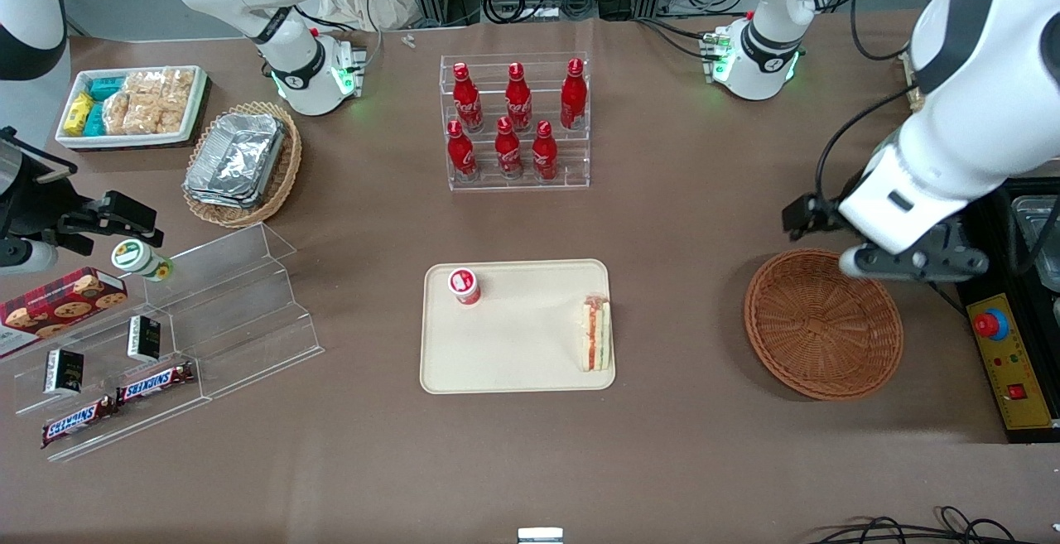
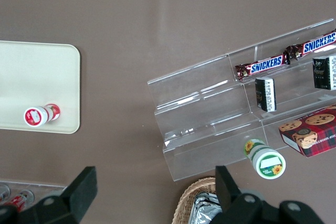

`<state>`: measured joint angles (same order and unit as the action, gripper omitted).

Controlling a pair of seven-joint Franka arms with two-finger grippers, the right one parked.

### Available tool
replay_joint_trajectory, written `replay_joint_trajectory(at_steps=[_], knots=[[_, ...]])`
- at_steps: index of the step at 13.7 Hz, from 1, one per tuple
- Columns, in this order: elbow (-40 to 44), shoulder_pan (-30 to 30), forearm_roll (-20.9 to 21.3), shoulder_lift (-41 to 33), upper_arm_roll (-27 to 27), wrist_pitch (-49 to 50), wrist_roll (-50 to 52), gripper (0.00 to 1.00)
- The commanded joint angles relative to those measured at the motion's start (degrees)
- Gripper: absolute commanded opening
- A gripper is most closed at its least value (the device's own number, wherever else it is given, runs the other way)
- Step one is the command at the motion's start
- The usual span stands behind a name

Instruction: Place sandwich from basket to tray

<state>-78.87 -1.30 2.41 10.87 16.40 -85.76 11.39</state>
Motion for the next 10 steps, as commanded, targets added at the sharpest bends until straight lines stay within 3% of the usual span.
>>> replay_joint_trajectory(at_steps=[1,2,5,10], knots=[[-4.52,0.42,-1.26,-6.9,-4.27,3.67,-4.09,1.0],[-5.75,0.77,-1.44,-8.48,-5.58,3.24,-4.27,1.0],[-8.65,9.28,-1.35,-11.92,-15.33,3.41,-4.09,1.0],[-6.91,9.12,-2.66,-10.17,-15.44,2.97,-4.18,1.0]])
